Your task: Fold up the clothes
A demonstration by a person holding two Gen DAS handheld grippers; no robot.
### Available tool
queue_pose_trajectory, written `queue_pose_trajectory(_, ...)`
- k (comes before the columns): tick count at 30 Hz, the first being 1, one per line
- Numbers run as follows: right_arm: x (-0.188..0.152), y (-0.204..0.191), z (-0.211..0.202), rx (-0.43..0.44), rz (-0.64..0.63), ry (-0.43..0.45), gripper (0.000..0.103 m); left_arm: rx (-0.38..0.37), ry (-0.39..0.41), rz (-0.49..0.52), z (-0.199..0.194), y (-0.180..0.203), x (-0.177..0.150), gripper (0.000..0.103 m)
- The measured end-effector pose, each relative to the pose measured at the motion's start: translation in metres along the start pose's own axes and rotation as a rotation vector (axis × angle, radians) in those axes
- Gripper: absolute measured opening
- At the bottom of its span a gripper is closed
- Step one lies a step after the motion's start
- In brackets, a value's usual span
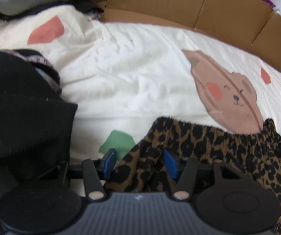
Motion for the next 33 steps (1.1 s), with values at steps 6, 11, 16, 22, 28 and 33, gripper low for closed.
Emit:
queue_pose_trajectory(6,-0.001,0.005,-0.021,-0.040,-0.008,0.047,0.001,0.032,-0.005,0.092,-0.010,0.010,-0.008,0.008)
queue_pose_trajectory(11,0.006,0.017,-0.042,-0.084,-0.001,0.095,0.001,0.017,0.073,0.090,-0.035,0.018,0.000,0.006)
queue_pose_trajectory(16,0.018,0.035,-0.064,-0.137,0.016,0.148,0.000,0.022,0.142,0.124,-0.056,0.030,0.017,0.005)
queue_pose_trajectory(22,0.027,0.052,-0.071,-0.173,0.043,0.159,0.001,0.041,0.092,0.152,-0.036,0.039,0.030,0.008)
queue_pose_trajectory(28,0.017,0.058,-0.045,-0.145,0.101,0.087,0.015,0.056,0.055,0.130,-0.024,0.036,0.026,0.020)
queue_pose_trajectory(33,0.023,0.057,-0.056,-0.106,0.124,0.137,0.040,0.036,0.094,0.098,-0.038,0.033,0.033,0.033)
Point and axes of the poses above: each gripper's, at about its wrist camera, not at the fingertips, and z roughly the way its jaws point, y to its right, x to its top, the point moved 9 cm from there along z, roughly the way its jaws point, and after that the axes turned 15 degrees about -y, right-handed, at the moved point
